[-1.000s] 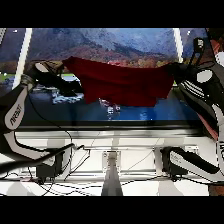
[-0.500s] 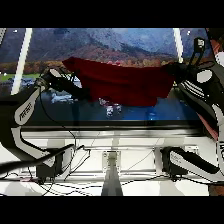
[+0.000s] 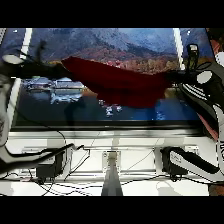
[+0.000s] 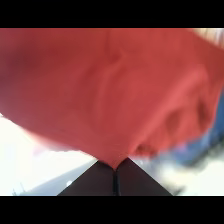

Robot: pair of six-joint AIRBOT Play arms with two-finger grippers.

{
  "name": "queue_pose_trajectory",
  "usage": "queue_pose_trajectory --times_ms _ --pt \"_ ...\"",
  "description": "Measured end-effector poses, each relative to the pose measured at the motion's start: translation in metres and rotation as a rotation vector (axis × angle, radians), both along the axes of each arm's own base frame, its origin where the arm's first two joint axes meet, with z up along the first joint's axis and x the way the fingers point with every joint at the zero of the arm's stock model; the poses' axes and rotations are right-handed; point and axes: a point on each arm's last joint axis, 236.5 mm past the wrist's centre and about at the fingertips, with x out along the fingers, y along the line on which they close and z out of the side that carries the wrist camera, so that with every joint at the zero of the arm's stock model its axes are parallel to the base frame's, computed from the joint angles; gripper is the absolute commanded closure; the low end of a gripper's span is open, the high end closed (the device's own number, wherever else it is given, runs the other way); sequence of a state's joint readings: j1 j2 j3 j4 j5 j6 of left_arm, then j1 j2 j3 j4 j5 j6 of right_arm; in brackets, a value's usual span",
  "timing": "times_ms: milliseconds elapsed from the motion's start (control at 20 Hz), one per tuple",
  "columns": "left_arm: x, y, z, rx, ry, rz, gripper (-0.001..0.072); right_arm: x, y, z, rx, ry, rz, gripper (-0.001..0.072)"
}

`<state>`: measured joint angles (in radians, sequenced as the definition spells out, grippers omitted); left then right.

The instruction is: Fold the clothes and pants, and hang the long-sleeved shirts on hangers.

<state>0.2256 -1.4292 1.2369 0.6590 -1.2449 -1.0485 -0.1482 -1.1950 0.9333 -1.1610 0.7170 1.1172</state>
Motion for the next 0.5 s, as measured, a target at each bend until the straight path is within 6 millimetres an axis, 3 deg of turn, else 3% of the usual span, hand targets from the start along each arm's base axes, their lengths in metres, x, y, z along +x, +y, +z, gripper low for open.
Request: queue_pose_trajectory --times_ms 100,200,300,500 --pt "-0.001 0.024 0.028 0.037 -0.074 0.049 0.0696 -0.004 0.002 -0.003 0.028 0.029 -0.018 0.026" --pt "-0.005 0.042 0.035 0.102 -0.101 0.071 0.0696 -0.007 0.004 -0.008 0.061 0.06 -0.048 0.0261" --pt "-0.009 0.052 0.031 0.157 -0.097 0.07 0.0696 -0.011 0.007 -0.018 0.096 0.103 -0.071 0.0265" --pt "-0.012 0.06 0.017 0.201 -0.066 0.06 0.0696 -0.025 0.019 -0.051 0.154 0.248 -0.069 0.0343"
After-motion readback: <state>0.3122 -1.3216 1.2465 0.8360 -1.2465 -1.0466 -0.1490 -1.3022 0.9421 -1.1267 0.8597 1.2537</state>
